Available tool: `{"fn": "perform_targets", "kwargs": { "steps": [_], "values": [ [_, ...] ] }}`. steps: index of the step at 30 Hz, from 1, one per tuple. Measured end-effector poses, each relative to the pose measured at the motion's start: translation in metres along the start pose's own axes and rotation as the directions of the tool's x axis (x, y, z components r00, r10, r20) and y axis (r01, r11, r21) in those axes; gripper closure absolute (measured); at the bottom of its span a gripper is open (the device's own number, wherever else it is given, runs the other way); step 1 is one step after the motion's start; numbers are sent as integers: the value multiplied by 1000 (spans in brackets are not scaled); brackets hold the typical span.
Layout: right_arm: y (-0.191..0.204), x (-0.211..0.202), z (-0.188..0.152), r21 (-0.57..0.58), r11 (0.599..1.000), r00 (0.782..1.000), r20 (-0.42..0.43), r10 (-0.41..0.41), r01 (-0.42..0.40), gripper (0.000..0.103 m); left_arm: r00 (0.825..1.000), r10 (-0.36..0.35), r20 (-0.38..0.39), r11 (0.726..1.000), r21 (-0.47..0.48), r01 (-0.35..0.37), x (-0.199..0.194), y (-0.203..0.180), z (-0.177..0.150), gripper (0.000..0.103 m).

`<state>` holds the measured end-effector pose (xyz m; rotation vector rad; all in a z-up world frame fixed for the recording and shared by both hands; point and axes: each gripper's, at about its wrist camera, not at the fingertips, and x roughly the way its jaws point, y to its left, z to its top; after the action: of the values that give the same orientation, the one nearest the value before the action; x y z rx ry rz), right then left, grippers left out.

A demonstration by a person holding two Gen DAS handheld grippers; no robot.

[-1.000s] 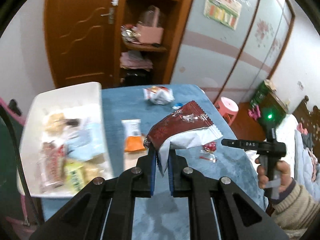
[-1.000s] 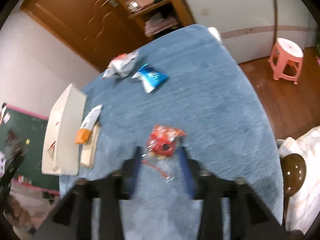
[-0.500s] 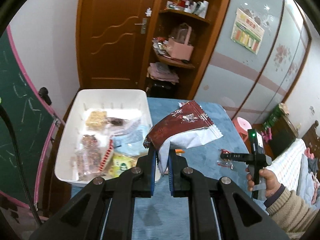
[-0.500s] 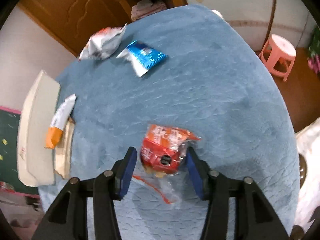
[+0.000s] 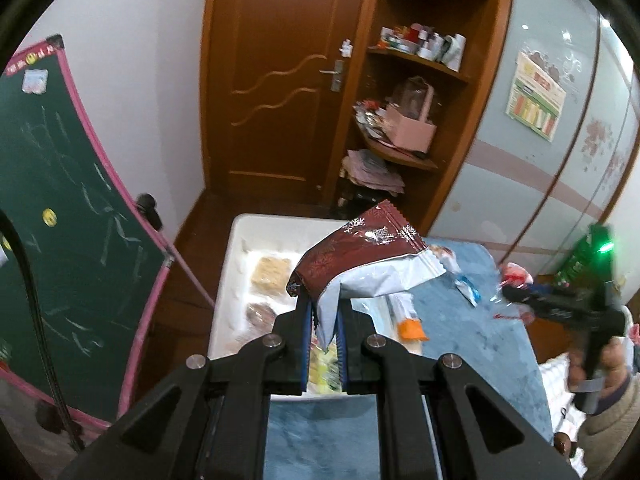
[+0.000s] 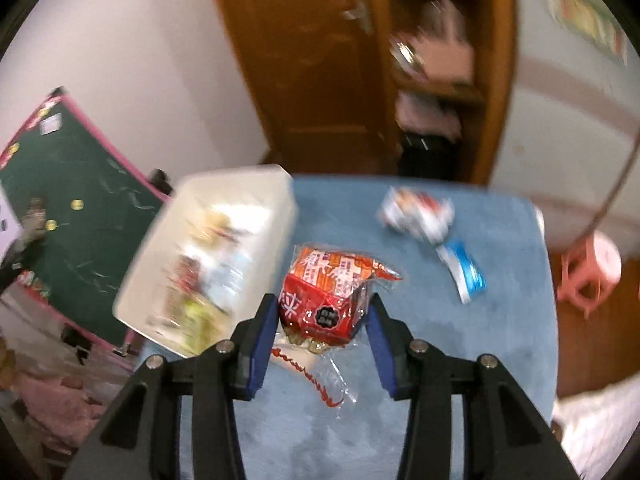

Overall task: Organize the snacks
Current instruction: 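Carry the brown snack and red candy bag over the tray and release them, then move both tools toward the white printed bag and blue wrapped snack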

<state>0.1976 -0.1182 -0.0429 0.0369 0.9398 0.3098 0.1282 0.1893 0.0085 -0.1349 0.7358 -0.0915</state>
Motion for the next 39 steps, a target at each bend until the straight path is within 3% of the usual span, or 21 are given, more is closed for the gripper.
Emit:
{"fn": "perform_targets", "kwargs": {
  "steps": [6, 11, 19, 22, 23, 24, 26, 29, 39],
  "values": [
    [70, -29, 61, -126, 991, 997, 69, 42, -33, 58, 999, 51, 0, 999, 0, -51, 5, 18, 33, 95],
    [107, -5, 98, -139, 988, 998, 25, 64, -60, 58, 995, 84, -43, 996, -1, -85, 38, 24, 46, 94],
    [140, 58, 125, -160, 987, 998, -57, 9, -18, 56, 985, 117, -127, 993, -14, -120, 104, 28, 46, 94],
    [140, 80, 127, -141, 990, 997, -72, 5, -15, 56, 981, 125, -147, 992, -18, -129, 125, 30, 45, 84],
    [140, 84, 129, -130, 991, 997, -77, 20, -30, 55, 981, 118, -152, 992, -18, -122, 131, 31, 44, 71],
    [140, 88, 129, -113, 992, 995, -89, 42, -52, 55, 981, 117, -158, 992, -20, -121, 135, 31, 43, 50],
    [137, 95, 130, -85, 993, 992, -109, 70, -79, 52, 979, 139, -147, 989, -25, -144, 138, 30, 40, 26],
    [135, 96, 127, -88, 993, 992, -107, 67, -76, 47, 980, 144, -137, 989, -8, -146, 140, 29, 37, 24],
    [118, 79, 107, -74, 994, 992, -102, 77, -85, 47, 979, 152, -139, 988, 36, -149, 125, 10, 24, 24]
  ]
}}
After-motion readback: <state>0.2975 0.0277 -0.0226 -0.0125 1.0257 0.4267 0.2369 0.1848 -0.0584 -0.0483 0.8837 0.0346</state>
